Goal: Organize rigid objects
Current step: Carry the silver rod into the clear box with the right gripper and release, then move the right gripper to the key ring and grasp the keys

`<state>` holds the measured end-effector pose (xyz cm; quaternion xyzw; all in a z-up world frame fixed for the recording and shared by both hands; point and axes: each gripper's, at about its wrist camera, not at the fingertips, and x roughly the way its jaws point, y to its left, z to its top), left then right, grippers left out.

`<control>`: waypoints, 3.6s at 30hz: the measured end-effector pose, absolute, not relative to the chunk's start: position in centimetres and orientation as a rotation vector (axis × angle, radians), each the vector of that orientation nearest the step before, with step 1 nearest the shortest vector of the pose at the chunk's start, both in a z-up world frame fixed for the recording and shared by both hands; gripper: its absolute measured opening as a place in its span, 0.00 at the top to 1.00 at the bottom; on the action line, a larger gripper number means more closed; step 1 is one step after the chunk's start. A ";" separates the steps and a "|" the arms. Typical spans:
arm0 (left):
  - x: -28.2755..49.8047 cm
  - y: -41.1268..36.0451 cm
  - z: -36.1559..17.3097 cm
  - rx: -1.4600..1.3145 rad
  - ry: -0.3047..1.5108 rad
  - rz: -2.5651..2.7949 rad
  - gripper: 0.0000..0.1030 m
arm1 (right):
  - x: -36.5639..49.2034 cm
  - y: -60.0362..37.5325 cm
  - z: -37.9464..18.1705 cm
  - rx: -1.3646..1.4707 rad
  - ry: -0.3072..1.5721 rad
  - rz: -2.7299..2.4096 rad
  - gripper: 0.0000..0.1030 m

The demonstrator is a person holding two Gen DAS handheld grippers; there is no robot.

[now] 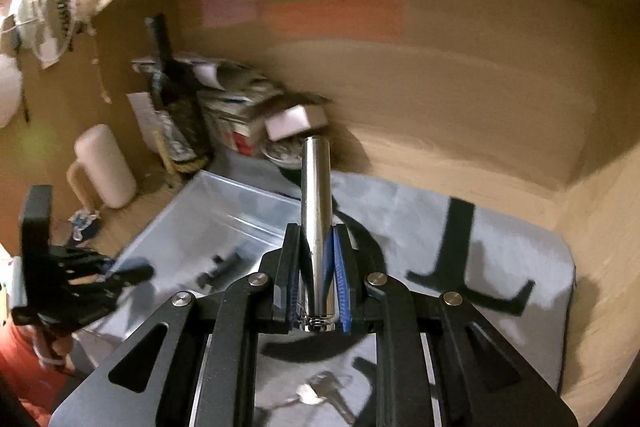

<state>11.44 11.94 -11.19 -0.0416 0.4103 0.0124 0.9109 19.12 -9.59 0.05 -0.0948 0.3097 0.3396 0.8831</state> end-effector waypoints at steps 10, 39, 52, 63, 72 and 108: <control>11.5 11.9 -11.2 -0.084 0.845 0.025 0.90 | 16.7 -5.6 1.2 -0.217 0.595 0.831 0.86; 11.4 11.7 -11.2 -0.085 0.837 0.019 0.89 | 17.3 -0.8 -8.8 -0.449 0.891 0.827 0.86; 11.5 11.6 -11.3 -0.081 0.839 0.019 0.89 | 16.3 -1.2 -7.5 -0.439 0.830 0.829 0.72; 11.5 11.7 -11.3 -0.081 0.839 0.018 0.90 | 15.3 -4.9 -3.2 -0.376 0.670 0.747 0.43; 11.4 11.8 -11.4 -0.081 0.840 0.018 0.90 | 15.9 -10.0 -1.6 -0.309 0.621 0.628 0.26; 11.3 12.2 -11.8 -0.089 0.862 0.018 0.90 | 19.3 -13.7 -12.6 -0.273 0.990 0.634 0.80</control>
